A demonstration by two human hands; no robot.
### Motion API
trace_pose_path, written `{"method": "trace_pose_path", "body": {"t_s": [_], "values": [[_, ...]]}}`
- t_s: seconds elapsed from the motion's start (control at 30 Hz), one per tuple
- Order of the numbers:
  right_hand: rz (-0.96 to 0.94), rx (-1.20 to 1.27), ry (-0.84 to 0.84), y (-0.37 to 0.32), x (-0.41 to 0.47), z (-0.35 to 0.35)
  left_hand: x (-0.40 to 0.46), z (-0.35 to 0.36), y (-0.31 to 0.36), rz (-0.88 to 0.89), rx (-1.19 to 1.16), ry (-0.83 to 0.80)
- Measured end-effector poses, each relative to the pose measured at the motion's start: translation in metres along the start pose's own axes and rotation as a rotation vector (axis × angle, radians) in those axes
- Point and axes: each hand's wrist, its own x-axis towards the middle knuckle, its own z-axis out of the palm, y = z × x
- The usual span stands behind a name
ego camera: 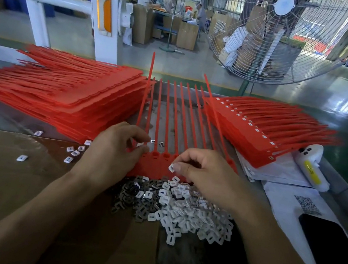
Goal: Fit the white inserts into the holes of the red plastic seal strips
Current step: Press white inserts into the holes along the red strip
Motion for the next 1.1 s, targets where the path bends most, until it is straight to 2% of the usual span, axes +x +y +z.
{"method": "trace_pose_path", "body": {"t_s": [0.13,0.27,0.4,0.47,0.6,0.9,1.1], "values": [[0.004,-0.032,0.07,0.002,0.001,0.002,0.001,-0.002,-0.003,-0.007,0.001,-0.063],[0.01,-0.111,-0.054,0.002,-0.002,-0.004,0.004,-0.006,-0.009,-0.085,0.014,-0.09],[-0.142,-0.166,-0.042,-0.012,-0.002,0.009,0.004,-0.004,-0.008,-0.092,0.001,-0.076],[-0.21,-0.289,-0.065,-0.019,-0.001,0.022,0.004,-0.003,-0.007,-0.081,-0.004,-0.069],[-0.235,-0.439,-0.026,-0.025,0.001,0.032,0.003,-0.003,-0.005,-0.068,-0.006,-0.076],[-0.199,-0.46,-0.148,-0.027,-0.001,0.025,0.002,-0.002,-0.007,-0.05,-0.026,-0.062],[-0.221,-0.413,-0.084,-0.026,-0.002,0.03,0.003,-0.001,-0.007,-0.031,-0.02,-0.055]]}}
